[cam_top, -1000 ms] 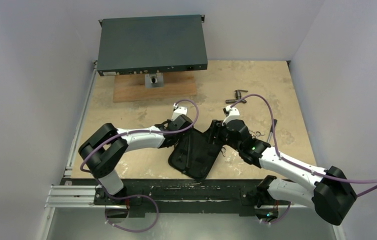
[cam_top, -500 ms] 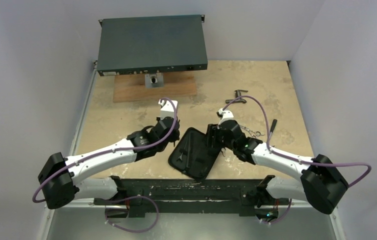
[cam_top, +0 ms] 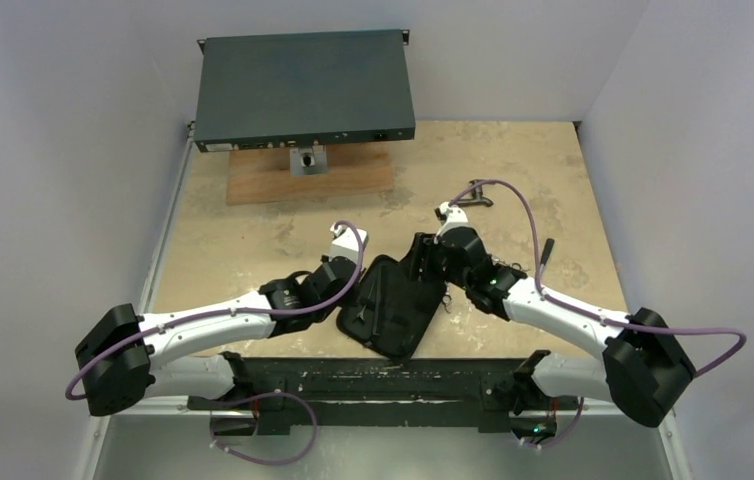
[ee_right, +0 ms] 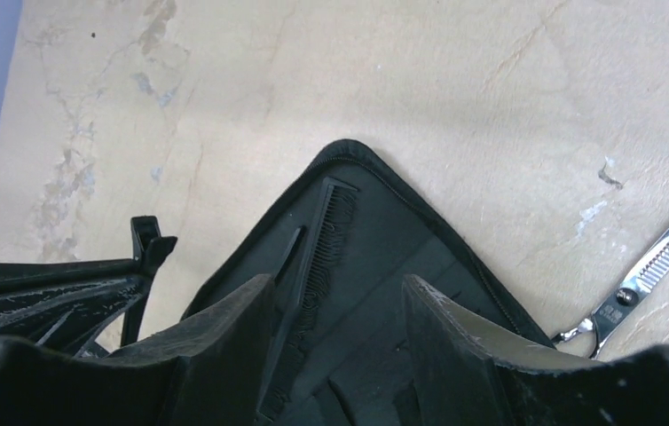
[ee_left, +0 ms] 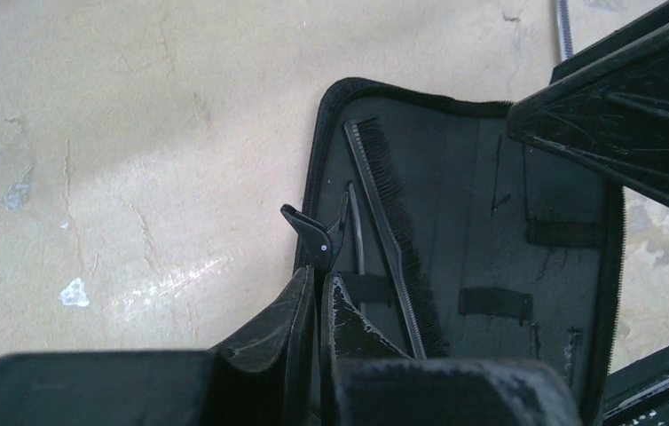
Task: Sort the hair-cutting tools
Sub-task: Place the haircut tool in the hairdressing tool bag.
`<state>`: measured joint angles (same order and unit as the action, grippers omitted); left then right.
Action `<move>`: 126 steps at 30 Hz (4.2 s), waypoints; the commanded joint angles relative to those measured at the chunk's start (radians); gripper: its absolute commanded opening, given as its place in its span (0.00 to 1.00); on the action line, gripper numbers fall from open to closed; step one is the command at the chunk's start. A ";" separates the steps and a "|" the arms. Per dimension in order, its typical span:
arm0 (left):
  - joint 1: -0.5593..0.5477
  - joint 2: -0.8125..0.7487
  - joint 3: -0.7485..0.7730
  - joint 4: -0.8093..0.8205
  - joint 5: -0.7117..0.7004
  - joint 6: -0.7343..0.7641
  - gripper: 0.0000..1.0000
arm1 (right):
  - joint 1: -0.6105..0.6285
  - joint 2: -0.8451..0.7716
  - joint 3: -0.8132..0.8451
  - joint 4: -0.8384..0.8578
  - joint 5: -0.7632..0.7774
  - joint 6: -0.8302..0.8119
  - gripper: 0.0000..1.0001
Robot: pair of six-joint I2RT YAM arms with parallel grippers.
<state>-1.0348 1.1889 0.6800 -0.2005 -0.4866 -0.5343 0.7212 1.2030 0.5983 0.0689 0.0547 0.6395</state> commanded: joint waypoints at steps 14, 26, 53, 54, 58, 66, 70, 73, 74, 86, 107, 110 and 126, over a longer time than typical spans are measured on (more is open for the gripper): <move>-0.002 0.017 -0.156 0.110 -0.097 -0.247 0.00 | 0.175 0.277 0.208 -0.101 0.192 -0.098 0.52; -0.002 -0.006 -0.220 0.163 -0.100 -0.300 0.00 | 0.235 0.397 0.302 -0.163 0.294 -0.085 0.53; -0.003 -0.089 -0.254 0.131 -0.140 -0.286 0.00 | 0.253 0.349 0.239 -0.320 0.372 0.006 0.53; -0.003 -0.093 -0.251 0.128 -0.142 -0.281 0.00 | 0.252 0.346 0.235 -0.321 0.369 0.006 0.53; -0.002 -0.107 -0.232 0.117 -0.137 -0.245 0.00 | 0.252 0.294 0.229 -0.309 0.354 0.008 0.54; -0.002 -0.149 -0.131 0.097 -0.092 -0.092 0.00 | 0.245 0.149 0.252 -0.282 0.317 0.003 0.57; -0.002 -0.090 -0.064 0.152 -0.043 0.004 0.00 | 0.245 0.090 0.212 -0.276 0.321 -0.015 0.57; -0.002 -0.001 0.010 0.184 -0.017 0.063 0.00 | 0.242 0.036 0.143 -0.268 0.343 -0.008 0.57; -0.002 0.029 0.026 0.232 -0.002 0.101 0.00 | 0.242 0.010 0.113 -0.269 0.347 -0.003 0.57; -0.002 0.342 0.243 0.308 0.006 0.273 0.00 | 0.227 -0.250 -0.064 -0.332 0.391 0.099 0.58; 0.001 0.546 0.316 0.400 0.057 0.353 0.00 | 0.201 -0.238 -0.266 -0.232 0.292 0.399 0.56; 0.001 0.555 0.305 0.416 0.056 0.364 0.00 | 0.200 -0.247 -0.277 -0.211 0.300 0.392 0.55; -0.020 0.582 0.279 0.419 -0.065 0.451 0.00 | 0.201 -0.286 -0.285 -0.181 0.289 0.389 0.58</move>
<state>-1.0439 1.7569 0.9665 0.1768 -0.5034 -0.1261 0.9237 0.9413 0.3229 -0.1558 0.3481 1.0111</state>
